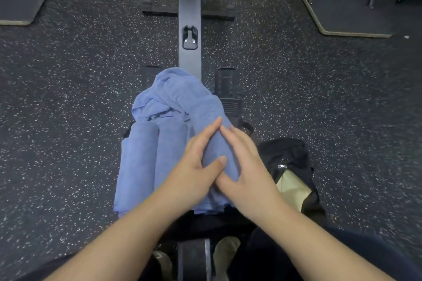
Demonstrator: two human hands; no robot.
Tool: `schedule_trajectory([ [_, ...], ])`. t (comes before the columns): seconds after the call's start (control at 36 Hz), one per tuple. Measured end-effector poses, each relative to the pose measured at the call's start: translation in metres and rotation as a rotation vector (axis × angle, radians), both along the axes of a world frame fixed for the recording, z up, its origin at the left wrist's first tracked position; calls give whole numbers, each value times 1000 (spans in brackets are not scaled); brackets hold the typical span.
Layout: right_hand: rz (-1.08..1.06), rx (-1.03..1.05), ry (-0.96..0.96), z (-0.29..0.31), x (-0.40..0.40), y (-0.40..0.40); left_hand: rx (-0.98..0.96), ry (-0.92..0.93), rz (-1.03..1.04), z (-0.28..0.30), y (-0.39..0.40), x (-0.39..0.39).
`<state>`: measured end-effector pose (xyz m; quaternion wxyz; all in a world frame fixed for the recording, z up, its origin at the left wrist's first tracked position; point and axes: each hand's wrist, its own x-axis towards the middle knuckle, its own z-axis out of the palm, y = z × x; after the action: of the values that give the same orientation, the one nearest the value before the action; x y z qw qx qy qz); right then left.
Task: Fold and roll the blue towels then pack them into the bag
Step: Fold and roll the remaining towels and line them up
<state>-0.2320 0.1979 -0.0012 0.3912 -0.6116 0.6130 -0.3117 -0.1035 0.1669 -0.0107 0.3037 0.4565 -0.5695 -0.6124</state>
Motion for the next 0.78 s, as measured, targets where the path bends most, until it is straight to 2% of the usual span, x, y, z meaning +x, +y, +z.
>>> schedule_trajectory([
  [0.08,-37,9,87,-6,-3,3,-40,-77,-30,-3,2,-2],
  [0.17,-98,3,190,-11,-12,2,-186,-278,-78,-2,2,3],
  [0.25,-132,33,260,-15,-20,0,-311,-658,-192,-3,0,12],
  [0.31,-139,72,299,-21,-23,0,-312,-954,-293,-6,1,16],
  [0.39,-139,153,338,-31,-20,3,-247,-1171,-403,-10,3,16],
  [0.53,-100,199,407,-40,-11,6,-212,-1207,-422,-12,1,18],
  [0.78,-35,244,364,-38,-3,7,-183,-1174,-431,-14,0,19],
])
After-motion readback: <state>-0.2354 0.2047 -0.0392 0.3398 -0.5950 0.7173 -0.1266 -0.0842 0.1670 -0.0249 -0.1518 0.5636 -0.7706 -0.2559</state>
